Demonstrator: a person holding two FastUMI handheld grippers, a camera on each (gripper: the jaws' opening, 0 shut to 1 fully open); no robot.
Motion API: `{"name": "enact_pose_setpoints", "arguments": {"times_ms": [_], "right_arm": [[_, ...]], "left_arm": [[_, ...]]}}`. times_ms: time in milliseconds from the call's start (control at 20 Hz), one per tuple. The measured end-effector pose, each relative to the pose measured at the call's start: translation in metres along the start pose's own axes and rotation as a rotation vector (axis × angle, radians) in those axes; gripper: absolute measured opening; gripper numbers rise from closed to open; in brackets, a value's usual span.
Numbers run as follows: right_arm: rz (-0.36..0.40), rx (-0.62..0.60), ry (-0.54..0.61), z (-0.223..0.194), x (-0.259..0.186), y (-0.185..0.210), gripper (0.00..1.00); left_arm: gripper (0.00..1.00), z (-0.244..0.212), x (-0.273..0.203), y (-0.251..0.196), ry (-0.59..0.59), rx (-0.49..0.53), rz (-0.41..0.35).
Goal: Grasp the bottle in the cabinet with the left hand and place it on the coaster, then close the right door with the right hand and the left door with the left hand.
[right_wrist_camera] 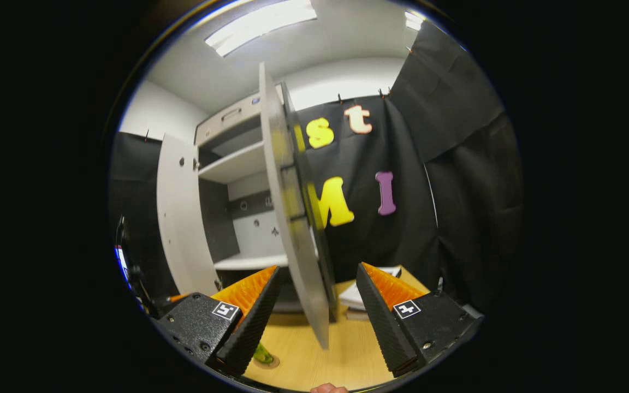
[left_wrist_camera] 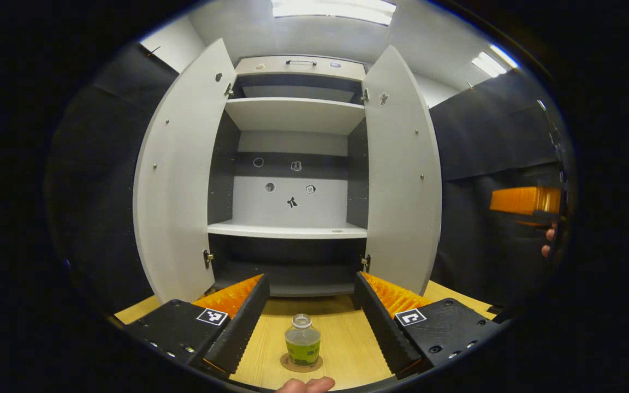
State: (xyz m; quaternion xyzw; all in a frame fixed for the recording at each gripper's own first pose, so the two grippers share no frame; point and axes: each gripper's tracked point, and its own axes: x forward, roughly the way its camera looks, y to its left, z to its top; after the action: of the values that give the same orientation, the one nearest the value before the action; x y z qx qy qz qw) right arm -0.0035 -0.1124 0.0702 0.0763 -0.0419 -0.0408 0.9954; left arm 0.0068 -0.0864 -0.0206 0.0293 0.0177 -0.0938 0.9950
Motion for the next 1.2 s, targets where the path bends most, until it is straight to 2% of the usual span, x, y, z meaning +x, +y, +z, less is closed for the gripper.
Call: {"name": "enact_pose_setpoints", "arguments": {"times_ms": [50, 100, 150, 200, 400, 650, 800, 900, 1050, 1200], "right_arm": [[-0.017, -0.026, -0.004, 0.012, 0.012, -0.009, 0.84], [-0.026, -0.060, -0.009, 0.024, 0.024, -0.015, 0.84], [-0.025, -0.091, -0.024, 0.036, 0.038, -0.019, 0.84], [-0.023, -0.102, -0.042, 0.045, 0.053, -0.020, 0.84], [-0.030, -0.119, -0.011, 0.045, 0.101, -0.022, 0.84], [-0.003, -0.109, -0.008, 0.046, 0.118, -0.011, 0.84], [0.006, -0.148, -0.011, 0.046, 0.116, -0.003, 0.82], [0.049, -0.199, -0.017, 0.044, 0.114, 0.012, 0.82], [0.160, -0.190, 0.031, 0.029, 0.114, 0.053, 0.81], [0.198, -0.191, 0.031, 0.020, 0.121, 0.086, 0.81]], "left_arm": [[0.95, 0.000, -0.003, -0.002, -0.004, 0.009, -0.003], [0.91, 0.001, -0.006, -0.003, -0.004, 0.011, -0.005], [0.95, 0.001, -0.010, -0.004, -0.005, 0.006, -0.006], [0.95, 0.000, -0.013, -0.007, -0.005, -0.005, -0.009], [0.95, -0.005, -0.026, -0.012, 0.001, -0.018, -0.004], [0.95, -0.012, -0.030, -0.006, 0.003, 0.019, 0.031], [0.95, -0.015, -0.033, -0.002, 0.007, 0.021, 0.045], [0.95, -0.018, -0.034, 0.004, 0.016, 0.013, 0.059], [0.95, -0.021, -0.034, 0.006, 0.024, -0.001, 0.059], [0.95, -0.020, -0.036, 0.015, 0.020, 0.006, 0.080]]}}
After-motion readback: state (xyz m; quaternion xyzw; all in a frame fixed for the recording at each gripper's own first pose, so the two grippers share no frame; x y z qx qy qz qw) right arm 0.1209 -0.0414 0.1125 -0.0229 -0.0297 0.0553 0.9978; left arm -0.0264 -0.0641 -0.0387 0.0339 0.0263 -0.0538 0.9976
